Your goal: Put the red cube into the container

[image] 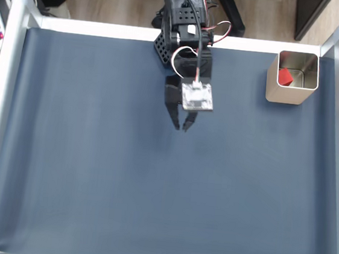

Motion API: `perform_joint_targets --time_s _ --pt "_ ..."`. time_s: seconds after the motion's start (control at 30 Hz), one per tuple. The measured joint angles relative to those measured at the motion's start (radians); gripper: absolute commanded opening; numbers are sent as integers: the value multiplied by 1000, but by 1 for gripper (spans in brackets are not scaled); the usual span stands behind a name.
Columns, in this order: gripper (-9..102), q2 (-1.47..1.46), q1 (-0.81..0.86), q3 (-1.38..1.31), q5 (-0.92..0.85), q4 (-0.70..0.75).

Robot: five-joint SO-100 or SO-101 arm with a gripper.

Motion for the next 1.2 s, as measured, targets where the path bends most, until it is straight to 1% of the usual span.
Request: perform_joint_targets --time_s 0.13,0.33,0.53,0.73,0.83,1.07,1.2 --pt "0 175 25 146 -5 -11" --pt "0 347 32 295 3 -8" --pt "0 448 43 397 20 5" --pt "0 462 58 465 38 21" --pt "0 462 81 477 40 60" --pt "0 462 87 477 29 207" --pt "0 463 87 477 28 318"
